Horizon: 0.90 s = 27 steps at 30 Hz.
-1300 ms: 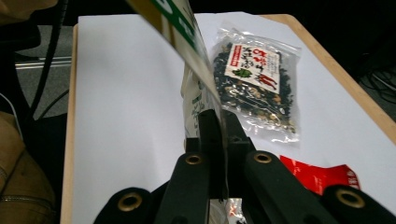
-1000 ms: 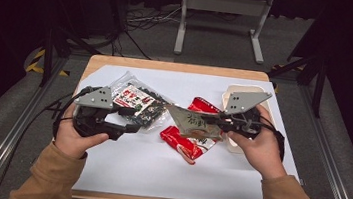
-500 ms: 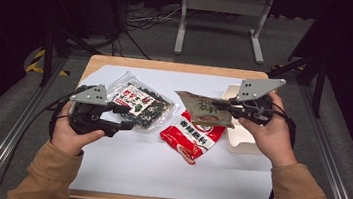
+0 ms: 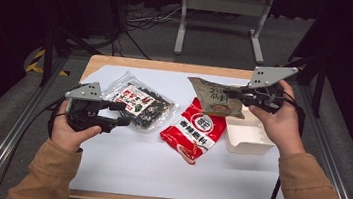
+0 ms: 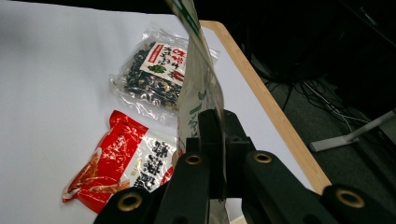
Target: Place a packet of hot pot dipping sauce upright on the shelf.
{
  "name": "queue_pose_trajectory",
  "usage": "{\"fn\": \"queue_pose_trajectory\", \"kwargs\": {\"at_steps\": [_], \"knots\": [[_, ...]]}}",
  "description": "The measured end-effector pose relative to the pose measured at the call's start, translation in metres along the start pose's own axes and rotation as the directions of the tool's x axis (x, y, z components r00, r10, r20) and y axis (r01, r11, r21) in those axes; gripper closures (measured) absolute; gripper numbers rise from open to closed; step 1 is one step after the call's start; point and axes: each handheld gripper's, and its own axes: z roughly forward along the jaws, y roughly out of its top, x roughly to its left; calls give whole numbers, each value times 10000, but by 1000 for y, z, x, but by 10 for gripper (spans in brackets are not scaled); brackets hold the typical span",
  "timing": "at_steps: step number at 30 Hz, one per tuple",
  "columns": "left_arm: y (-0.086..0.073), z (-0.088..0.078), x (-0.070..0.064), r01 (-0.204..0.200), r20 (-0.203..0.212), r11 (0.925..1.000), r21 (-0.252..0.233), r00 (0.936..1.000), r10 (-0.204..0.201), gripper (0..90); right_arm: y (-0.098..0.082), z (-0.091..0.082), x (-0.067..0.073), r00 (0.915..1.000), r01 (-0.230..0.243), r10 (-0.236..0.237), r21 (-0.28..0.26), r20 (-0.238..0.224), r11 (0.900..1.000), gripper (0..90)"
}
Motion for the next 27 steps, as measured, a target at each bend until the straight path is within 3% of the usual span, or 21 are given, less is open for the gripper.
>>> {"fn": "queue_pose_trajectory", "kwargs": {"at_steps": [4, 27], "knots": [[-4, -1, 6, 108, 39, 9997, -223, 9999, -107, 455, -3, -2, -9, 9999, -47, 47, -4, 150, 10000, 900], [-23, -5, 12, 271, -420, 9996, -119, 9987, -275, 435, -25, 0, -64, 9969, -286, 292, -101, 730, 9995, 900]]}}
